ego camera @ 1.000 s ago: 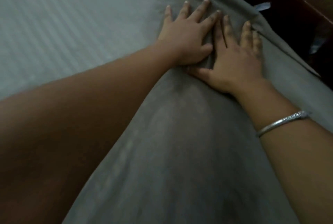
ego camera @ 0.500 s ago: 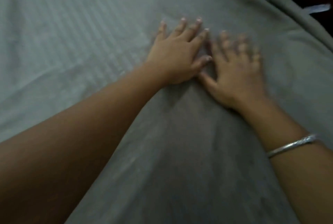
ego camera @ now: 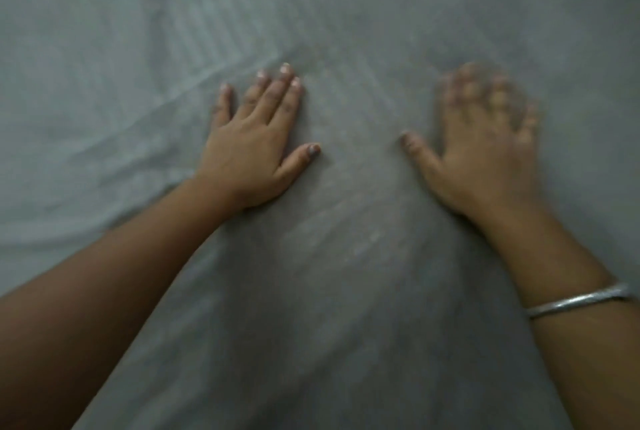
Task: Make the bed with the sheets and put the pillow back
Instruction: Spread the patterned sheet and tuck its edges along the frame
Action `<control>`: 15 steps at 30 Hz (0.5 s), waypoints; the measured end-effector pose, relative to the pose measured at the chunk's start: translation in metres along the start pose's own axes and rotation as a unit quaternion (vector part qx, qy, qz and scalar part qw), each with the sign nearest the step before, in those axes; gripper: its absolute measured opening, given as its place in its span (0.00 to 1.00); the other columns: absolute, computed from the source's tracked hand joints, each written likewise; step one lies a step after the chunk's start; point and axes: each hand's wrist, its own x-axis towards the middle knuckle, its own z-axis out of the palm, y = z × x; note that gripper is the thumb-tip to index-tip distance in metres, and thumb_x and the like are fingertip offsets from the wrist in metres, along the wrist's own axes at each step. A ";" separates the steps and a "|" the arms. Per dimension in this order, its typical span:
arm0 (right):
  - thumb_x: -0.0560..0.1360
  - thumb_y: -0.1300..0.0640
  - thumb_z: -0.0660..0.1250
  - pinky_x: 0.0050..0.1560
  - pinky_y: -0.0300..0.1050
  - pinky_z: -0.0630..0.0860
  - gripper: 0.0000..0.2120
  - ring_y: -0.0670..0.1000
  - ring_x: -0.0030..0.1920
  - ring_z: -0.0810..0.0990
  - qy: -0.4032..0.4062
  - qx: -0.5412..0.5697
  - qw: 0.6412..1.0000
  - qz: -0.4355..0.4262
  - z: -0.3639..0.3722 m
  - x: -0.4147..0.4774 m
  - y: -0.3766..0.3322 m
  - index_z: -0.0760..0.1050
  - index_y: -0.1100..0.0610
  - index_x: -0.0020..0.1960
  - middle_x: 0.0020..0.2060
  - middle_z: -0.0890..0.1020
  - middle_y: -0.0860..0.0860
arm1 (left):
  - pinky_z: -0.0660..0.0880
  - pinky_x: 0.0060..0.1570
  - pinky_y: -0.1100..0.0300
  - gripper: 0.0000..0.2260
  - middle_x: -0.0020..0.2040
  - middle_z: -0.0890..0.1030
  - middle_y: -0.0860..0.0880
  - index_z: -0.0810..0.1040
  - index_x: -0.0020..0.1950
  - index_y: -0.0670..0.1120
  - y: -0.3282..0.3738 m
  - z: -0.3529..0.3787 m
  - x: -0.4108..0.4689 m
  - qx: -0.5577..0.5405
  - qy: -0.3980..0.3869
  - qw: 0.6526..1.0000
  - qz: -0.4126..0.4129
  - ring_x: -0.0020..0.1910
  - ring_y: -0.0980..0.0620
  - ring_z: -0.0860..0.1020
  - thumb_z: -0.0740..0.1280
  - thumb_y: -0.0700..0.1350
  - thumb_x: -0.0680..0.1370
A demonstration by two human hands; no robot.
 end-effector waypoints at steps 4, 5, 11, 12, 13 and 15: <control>0.73 0.34 0.44 0.69 0.71 0.44 0.41 0.67 0.74 0.48 0.019 0.021 0.998 0.059 -0.011 -0.017 -0.038 0.49 0.59 0.77 0.75 0.51 0.65 | 0.52 0.68 0.35 0.36 0.76 0.58 0.42 0.58 0.76 0.42 -0.019 0.002 -0.053 0.011 -0.004 1.000 0.021 0.74 0.39 0.58 0.49 0.65 0.75; 0.73 0.35 0.44 0.69 0.71 0.45 0.40 0.67 0.74 0.49 0.021 0.017 1.000 0.006 -0.009 -0.023 -0.063 0.50 0.59 0.77 0.75 0.52 0.64 | 0.53 0.68 0.35 0.35 0.76 0.60 0.43 0.59 0.76 0.42 -0.023 0.004 -0.067 0.015 -0.006 0.999 0.034 0.74 0.40 0.59 0.49 0.64 0.76; 0.74 0.43 0.52 0.69 0.68 0.52 0.33 0.64 0.72 0.61 0.012 0.030 0.983 -0.182 0.020 -0.076 -0.225 0.63 0.61 0.73 0.72 0.64 0.62 | 0.55 0.68 0.37 0.34 0.75 0.61 0.45 0.61 0.75 0.44 -0.090 0.010 -0.136 0.012 -0.013 0.999 -0.031 0.74 0.43 0.61 0.48 0.64 0.77; 0.74 0.42 0.52 0.69 0.68 0.51 0.33 0.64 0.73 0.60 0.018 0.025 0.981 -0.192 0.020 -0.076 -0.236 0.63 0.60 0.73 0.73 0.63 0.62 | 0.54 0.68 0.36 0.34 0.76 0.60 0.45 0.60 0.76 0.44 -0.107 0.011 -0.147 0.015 -0.014 0.998 -0.056 0.74 0.43 0.60 0.48 0.65 0.76; 0.74 0.39 0.51 0.69 0.68 0.49 0.34 0.64 0.73 0.59 0.025 0.019 0.982 -0.186 0.019 -0.073 -0.242 0.62 0.59 0.74 0.73 0.62 0.61 | 0.53 0.68 0.35 0.35 0.76 0.59 0.45 0.59 0.76 0.45 -0.123 0.010 -0.158 0.013 -0.017 0.995 -0.093 0.74 0.43 0.59 0.48 0.65 0.76; 0.74 0.36 0.51 0.70 0.68 0.47 0.37 0.65 0.74 0.55 0.030 0.020 0.991 -0.132 0.016 -0.067 -0.253 0.58 0.59 0.75 0.74 0.58 0.63 | 0.51 0.67 0.34 0.36 0.77 0.55 0.44 0.56 0.77 0.46 -0.146 0.009 -0.179 0.003 -0.026 0.988 -0.153 0.75 0.41 0.56 0.48 0.66 0.74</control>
